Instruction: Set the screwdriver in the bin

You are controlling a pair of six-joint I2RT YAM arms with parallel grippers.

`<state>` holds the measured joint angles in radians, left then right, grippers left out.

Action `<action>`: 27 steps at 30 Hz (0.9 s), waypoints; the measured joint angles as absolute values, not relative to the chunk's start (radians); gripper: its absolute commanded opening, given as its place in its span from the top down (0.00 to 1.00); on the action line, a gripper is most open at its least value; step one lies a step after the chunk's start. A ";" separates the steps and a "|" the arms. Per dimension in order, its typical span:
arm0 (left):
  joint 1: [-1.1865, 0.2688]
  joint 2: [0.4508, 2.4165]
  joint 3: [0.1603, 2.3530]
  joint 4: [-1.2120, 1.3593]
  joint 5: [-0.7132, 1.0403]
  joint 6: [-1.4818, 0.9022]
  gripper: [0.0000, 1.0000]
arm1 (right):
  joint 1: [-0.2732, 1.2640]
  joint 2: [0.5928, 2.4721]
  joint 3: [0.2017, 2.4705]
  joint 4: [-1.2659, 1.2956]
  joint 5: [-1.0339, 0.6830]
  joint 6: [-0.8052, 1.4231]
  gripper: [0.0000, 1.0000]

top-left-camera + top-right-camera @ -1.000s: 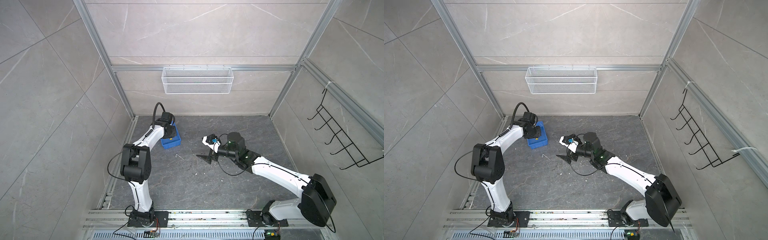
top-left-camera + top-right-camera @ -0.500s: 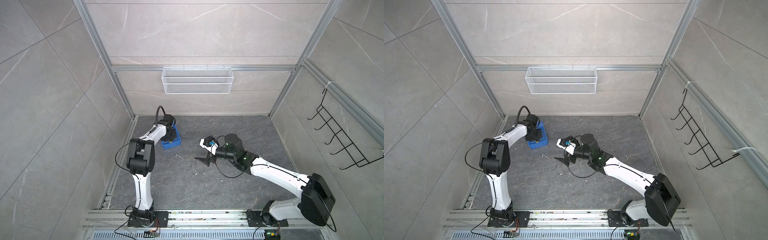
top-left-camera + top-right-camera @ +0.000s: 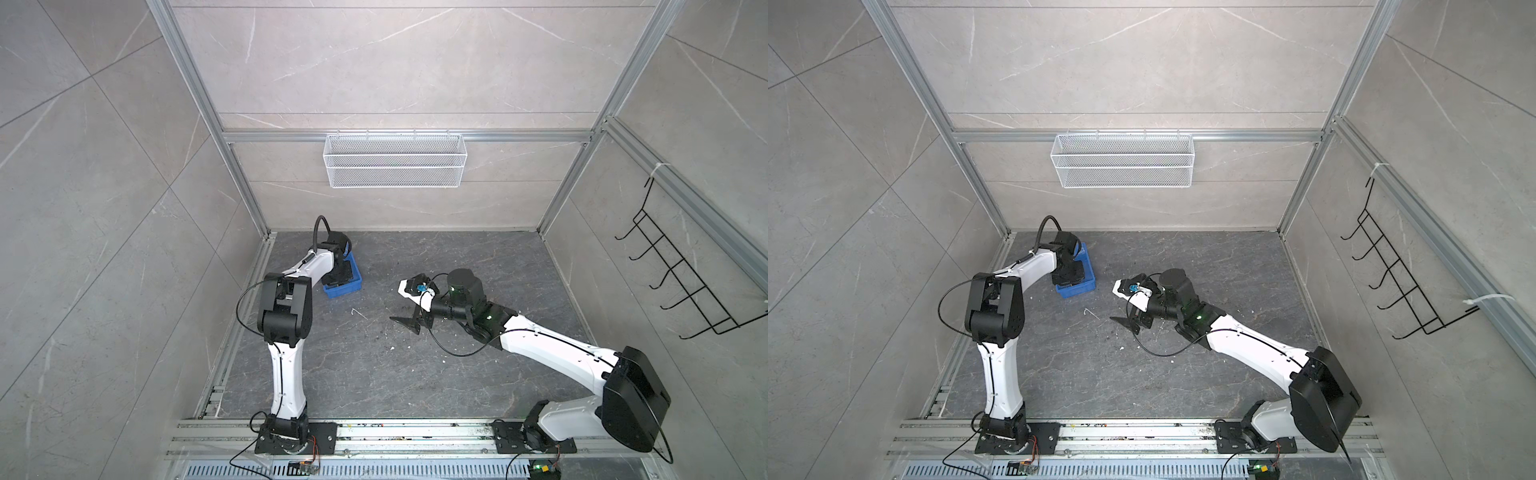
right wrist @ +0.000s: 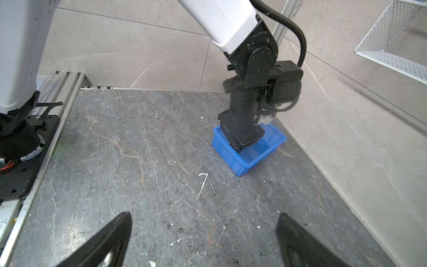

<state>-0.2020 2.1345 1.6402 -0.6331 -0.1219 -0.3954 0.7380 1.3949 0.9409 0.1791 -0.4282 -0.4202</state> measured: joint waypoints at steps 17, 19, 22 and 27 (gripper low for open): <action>-0.202 1.969 1.644 -0.646 -0.131 -0.379 0.15 | 0.739 1.365 0.916 0.205 -0.383 -0.398 0.01; -0.203 1.912 1.637 -0.643 -0.135 -0.372 0.08 | 0.739 1.350 0.895 0.226 -0.364 -0.385 0.01; -0.203 1.807 1.593 -0.627 -0.152 -0.354 0.00 | 0.738 1.326 0.860 0.251 -0.327 -0.364 0.01; -0.203 1.626 1.422 -0.556 -0.175 -0.319 0.00 | 0.710 1.268 0.792 0.292 -0.260 -0.322 0.01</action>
<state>-0.2031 1.6264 1.4216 -0.5564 -0.1749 -0.3187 0.7105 1.2678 0.7918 0.2920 -0.2596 -0.3222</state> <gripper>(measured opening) 0.999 0.990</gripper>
